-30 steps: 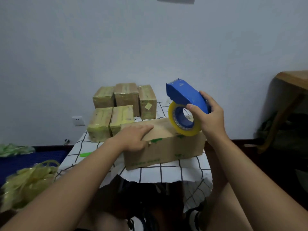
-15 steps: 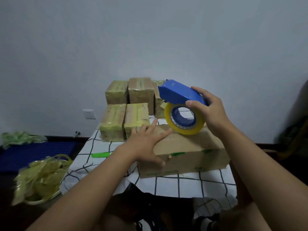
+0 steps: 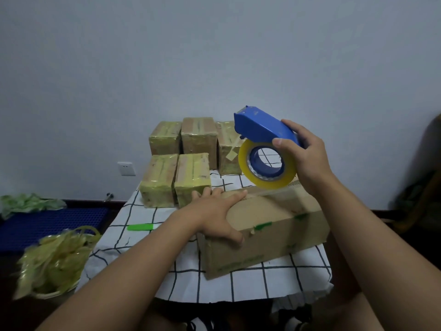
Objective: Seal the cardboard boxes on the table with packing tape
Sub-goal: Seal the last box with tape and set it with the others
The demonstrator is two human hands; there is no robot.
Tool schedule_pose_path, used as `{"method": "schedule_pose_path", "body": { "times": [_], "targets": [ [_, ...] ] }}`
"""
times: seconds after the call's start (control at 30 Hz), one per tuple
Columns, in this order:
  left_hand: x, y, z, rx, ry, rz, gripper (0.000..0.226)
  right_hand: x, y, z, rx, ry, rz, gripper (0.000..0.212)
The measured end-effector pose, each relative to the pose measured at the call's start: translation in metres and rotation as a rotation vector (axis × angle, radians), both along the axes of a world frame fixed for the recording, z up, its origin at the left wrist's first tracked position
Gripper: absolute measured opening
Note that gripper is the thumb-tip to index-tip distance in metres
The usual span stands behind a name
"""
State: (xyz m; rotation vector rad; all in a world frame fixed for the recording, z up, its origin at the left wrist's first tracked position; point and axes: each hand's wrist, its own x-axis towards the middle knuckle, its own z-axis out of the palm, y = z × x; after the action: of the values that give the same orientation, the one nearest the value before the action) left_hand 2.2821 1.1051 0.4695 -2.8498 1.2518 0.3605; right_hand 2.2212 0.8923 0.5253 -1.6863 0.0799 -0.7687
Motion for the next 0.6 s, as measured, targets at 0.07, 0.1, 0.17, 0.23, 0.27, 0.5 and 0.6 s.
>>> {"method": "schedule_pose_path", "body": {
  "times": [0.07, 0.1, 0.17, 0.23, 0.27, 0.5, 0.6],
  "targets": [
    [0.003, 0.0, 0.009, -0.014, -0.052, -0.046, 0.112, -0.001, -0.002, 0.009, 0.004, -0.018, 0.01, 0.054],
    [0.006, -0.001, 0.014, -0.015, -0.089, -0.079, 0.111, -0.002, -0.003, 0.013, 0.004, -0.025, 0.014, 0.055],
    [0.017, -0.001, 0.023, -0.007, -0.128, -0.138, 0.11, -0.001, -0.005, 0.019, 0.007, -0.033, 0.019, 0.059],
    [0.034, 0.001, 0.028, 0.018, -0.12, -0.165, 0.11, 0.001, -0.006, 0.02, 0.013, -0.037, 0.023, 0.061],
    [0.042, 0.003, 0.028, 0.026, -0.104, -0.171, 0.109, 0.002, -0.005, 0.019, 0.011, -0.03, 0.025, 0.061],
    [0.052, 0.021, -0.003, 0.045, -0.011, -0.18, 0.111, 0.016, 0.003, -0.007, 0.006, 0.038, 0.054, 0.054],
    [0.051, 0.027, -0.011, 0.039, -0.015, -0.182, 0.113, 0.02, 0.009, -0.017, -0.002, 0.062, 0.075, 0.056]
  ]
}}
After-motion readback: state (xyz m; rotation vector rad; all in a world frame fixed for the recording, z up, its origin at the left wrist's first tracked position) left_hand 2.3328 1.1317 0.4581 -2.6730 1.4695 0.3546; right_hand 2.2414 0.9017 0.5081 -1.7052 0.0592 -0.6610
